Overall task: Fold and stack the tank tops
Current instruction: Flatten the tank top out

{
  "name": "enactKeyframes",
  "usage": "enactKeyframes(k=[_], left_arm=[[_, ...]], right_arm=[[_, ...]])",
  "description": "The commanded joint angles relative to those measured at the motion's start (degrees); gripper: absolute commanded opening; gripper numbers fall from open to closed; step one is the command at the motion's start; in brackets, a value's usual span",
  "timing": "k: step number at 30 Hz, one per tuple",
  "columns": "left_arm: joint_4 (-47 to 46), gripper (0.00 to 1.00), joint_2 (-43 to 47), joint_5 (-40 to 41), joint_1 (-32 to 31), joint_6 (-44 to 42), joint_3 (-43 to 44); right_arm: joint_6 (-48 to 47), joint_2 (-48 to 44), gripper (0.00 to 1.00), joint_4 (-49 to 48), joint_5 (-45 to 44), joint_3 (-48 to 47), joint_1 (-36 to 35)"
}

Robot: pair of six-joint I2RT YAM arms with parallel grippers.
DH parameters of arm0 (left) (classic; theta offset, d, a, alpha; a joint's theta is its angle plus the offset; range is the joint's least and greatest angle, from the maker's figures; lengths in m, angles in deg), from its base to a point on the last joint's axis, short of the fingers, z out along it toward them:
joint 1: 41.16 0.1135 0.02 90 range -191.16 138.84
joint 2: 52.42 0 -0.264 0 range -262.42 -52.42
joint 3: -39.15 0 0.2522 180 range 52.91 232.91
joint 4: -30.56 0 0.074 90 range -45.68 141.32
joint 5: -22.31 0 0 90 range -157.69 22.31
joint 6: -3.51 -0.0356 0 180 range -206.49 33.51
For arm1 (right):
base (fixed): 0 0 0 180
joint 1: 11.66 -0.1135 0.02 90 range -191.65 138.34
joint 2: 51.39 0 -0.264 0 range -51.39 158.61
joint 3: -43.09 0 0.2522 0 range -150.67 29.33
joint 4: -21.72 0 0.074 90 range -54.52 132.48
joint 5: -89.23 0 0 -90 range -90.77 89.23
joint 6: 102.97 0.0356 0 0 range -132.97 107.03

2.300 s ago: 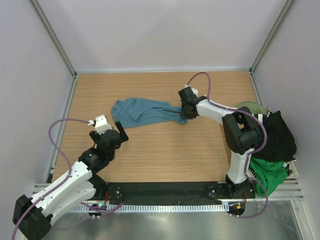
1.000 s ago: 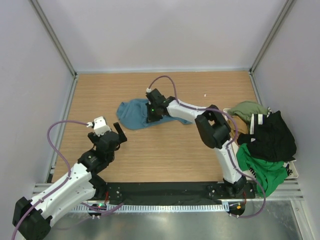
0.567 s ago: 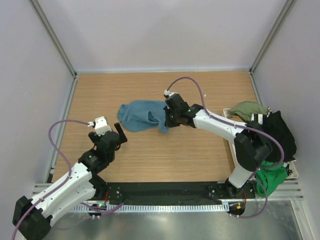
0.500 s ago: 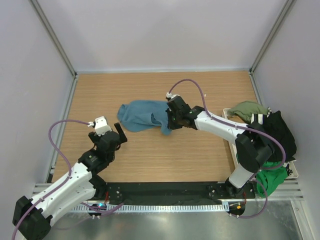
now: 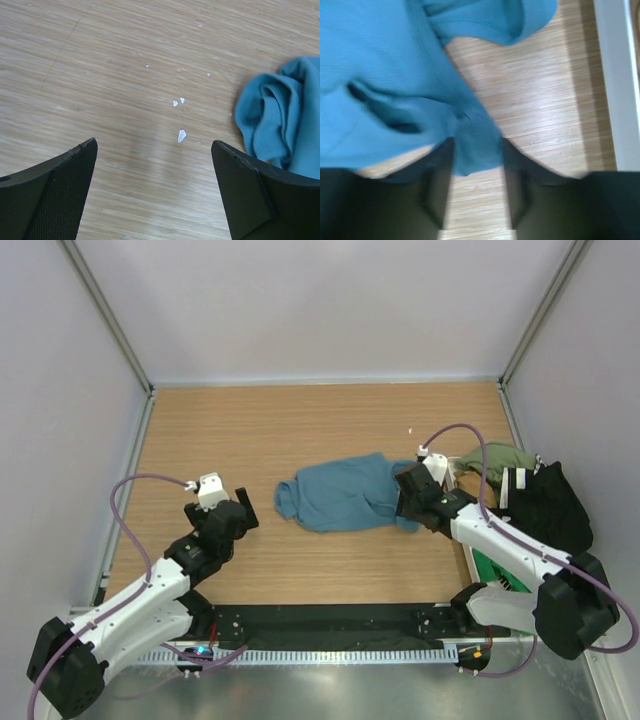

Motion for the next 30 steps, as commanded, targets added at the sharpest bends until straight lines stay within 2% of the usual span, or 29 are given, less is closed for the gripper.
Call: enactKeyframes(k=[1,4,8,10,13,20,23,24,26,27,29,30], left_arm=[[-2.7,0.96,0.1,-0.6,0.2,-0.7,2.5],[-3.4,0.95,-0.1,-1.6,0.2,-1.3,2.5],[-4.3,0.94,-1.3,-3.7,0.3,-2.4,2.6],[-4.8,0.93,-2.3,-5.2,0.2,-2.9,2.8],[-6.0,0.93,-3.5,-6.9,0.2,-3.6,3.0],[-9.2,0.94,-7.7,-10.3,0.2,-4.6,4.1],[-11.6,0.96,-10.8,-12.4,0.2,-3.2,5.1],[-12.4,0.99,-13.5,-14.1,0.2,-2.8,5.4],[-13.5,0.99,-16.8,-15.4,0.2,-1.9,7.7],[-13.5,0.99,-18.8,-16.1,0.2,-1.7,8.9],[-13.3,0.97,-24.4,-18.9,0.3,-1.4,12.6],[-13.2,0.96,-25.9,-19.7,0.3,-0.9,13.8]], right_arm=[[0.8,-4.0,0.55,-3.7,0.2,0.4,1.2],[-4.7,-4.6,0.56,-10.3,12.4,-0.4,1.1],[-10.4,2.0,0.40,-11.7,23.6,-5.5,0.4],[-11.7,7.7,0.38,-9.5,23.5,-9.0,-0.5],[-12.4,12.9,0.40,-10.5,23.5,-10.2,-0.7],[-14.1,19.8,0.46,-10.9,21.3,-12.6,-1.1],[-15.2,20.7,0.46,-10.9,20.9,-13.0,-1.3],[-15.4,20.8,0.35,-11.0,21.6,-13.0,-1.2],[-16.1,20.4,0.23,-11.0,22.3,-13.0,-1.3],[-16.3,19.9,0.11,-11.5,22.7,-12.7,-1.3],[-16.3,18.8,0.01,-11.7,23.0,-12.1,-1.3],[-16.3,17.6,0.01,-11.5,22.8,-11.8,-1.2]])
